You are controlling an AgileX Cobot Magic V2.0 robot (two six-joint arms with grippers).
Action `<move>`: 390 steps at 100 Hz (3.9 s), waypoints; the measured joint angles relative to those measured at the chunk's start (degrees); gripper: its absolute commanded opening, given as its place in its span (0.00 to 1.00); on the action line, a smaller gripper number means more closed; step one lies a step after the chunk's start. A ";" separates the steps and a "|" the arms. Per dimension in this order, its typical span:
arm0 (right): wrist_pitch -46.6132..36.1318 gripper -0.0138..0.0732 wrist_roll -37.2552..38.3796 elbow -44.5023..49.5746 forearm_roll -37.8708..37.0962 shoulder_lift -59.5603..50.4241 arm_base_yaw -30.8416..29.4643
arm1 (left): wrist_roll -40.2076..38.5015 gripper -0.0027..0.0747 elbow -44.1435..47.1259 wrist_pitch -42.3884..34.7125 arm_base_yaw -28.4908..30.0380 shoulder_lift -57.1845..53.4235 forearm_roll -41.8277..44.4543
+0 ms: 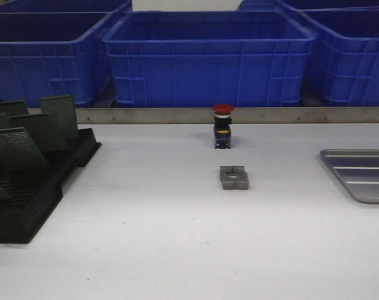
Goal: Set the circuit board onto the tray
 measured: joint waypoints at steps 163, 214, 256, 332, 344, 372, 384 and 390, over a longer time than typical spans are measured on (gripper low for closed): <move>0.00 0.03 0.09 0.00 0.00 0.00 0.00 | 52.40 0.01 -16.53 3.23 -3.64 43.79 -6.57; 0.00 0.03 0.09 0.00 0.00 0.00 0.00 | 51.93 0.01 -16.43 8.07 -15.88 32.05 -12.87; 0.00 0.03 0.09 0.00 0.00 0.00 0.00 | 57.00 0.01 -16.43 -1.30 -28.78 36.75 -36.23; 29.48 0.03 0.09 -21.58 0.45 19.06 0.00 | 64.81 0.01 -16.43 -3.32 -30.89 38.12 -50.29; 30.88 0.15 -0.16 -24.77 2.62 24.71 1.16 | 64.81 0.01 -16.43 -3.32 -30.89 38.12 -50.38; 30.63 0.59 -8.00 -29.35 17.11 34.58 10.15 | 64.90 0.01 -16.43 -3.32 -30.89 38.12 -50.75; 30.41 0.59 -16.61 -30.82 25.99 40.21 15.14 | 64.90 0.01 -16.43 -3.32 -30.89 38.12 -50.75; 30.41 0.59 -22.57 -31.92 31.65 42.94 17.54 | 64.90 0.01 -16.43 -3.32 -30.89 38.12 -50.83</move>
